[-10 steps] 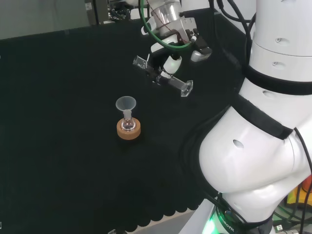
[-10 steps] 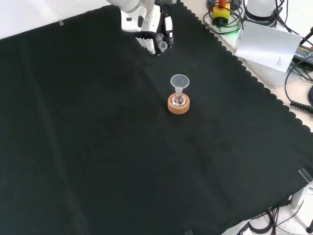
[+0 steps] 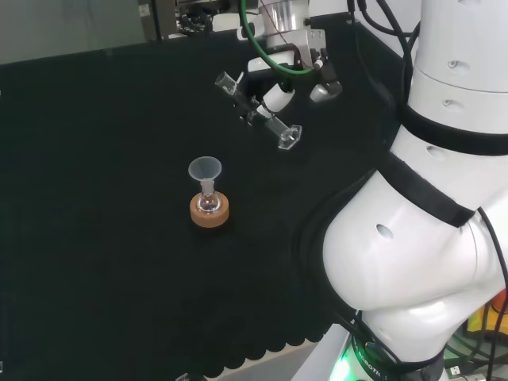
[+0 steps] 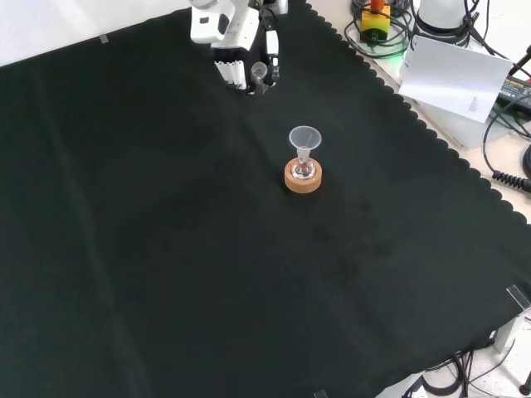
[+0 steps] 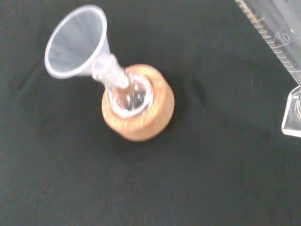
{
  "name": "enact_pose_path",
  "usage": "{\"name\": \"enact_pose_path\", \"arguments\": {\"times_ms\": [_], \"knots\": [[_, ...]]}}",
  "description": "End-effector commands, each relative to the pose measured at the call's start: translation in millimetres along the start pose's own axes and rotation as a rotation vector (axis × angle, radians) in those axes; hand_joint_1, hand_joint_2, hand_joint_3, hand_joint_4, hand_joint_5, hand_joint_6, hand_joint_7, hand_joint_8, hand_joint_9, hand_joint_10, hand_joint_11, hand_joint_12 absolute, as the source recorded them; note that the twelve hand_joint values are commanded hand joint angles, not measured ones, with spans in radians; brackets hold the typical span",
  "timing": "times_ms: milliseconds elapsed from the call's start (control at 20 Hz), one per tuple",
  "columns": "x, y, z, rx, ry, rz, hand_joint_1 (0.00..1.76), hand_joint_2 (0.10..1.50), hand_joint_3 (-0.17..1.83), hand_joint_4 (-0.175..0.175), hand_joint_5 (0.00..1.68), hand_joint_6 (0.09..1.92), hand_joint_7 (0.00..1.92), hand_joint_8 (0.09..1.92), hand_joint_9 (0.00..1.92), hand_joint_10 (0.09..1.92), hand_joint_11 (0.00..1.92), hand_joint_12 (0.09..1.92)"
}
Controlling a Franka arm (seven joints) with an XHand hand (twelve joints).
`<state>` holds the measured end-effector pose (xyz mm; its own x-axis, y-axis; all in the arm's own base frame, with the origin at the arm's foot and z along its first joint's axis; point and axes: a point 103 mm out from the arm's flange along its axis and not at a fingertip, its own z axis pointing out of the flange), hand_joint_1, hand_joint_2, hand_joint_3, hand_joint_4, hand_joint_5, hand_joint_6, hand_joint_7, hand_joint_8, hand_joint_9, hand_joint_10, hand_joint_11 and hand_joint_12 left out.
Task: Put the graduated cylinder back on the table.
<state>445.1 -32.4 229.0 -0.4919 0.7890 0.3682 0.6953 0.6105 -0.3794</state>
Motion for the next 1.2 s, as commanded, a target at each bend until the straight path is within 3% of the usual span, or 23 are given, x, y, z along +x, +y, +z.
{"name": "enact_pose_path", "arguments": {"times_ms": [50,550,1200], "knots": [[-18.4,22.0,-3.3,-0.111,0.041,-0.048,1.26,1.12,0.0,-0.175,0.95,1.05,0.98,1.03,1.41,0.09,1.19,0.77],[-42.1,66.3,4.3,-0.231,0.168,-0.12,1.25,1.13,0.0,-0.175,0.95,1.05,0.98,1.04,1.4,0.09,1.19,0.77],[-58.3,111.0,23.8,-0.291,0.248,-0.212,1.25,1.13,0.0,-0.175,0.94,1.07,0.97,1.05,1.39,0.09,1.18,0.78]]}}
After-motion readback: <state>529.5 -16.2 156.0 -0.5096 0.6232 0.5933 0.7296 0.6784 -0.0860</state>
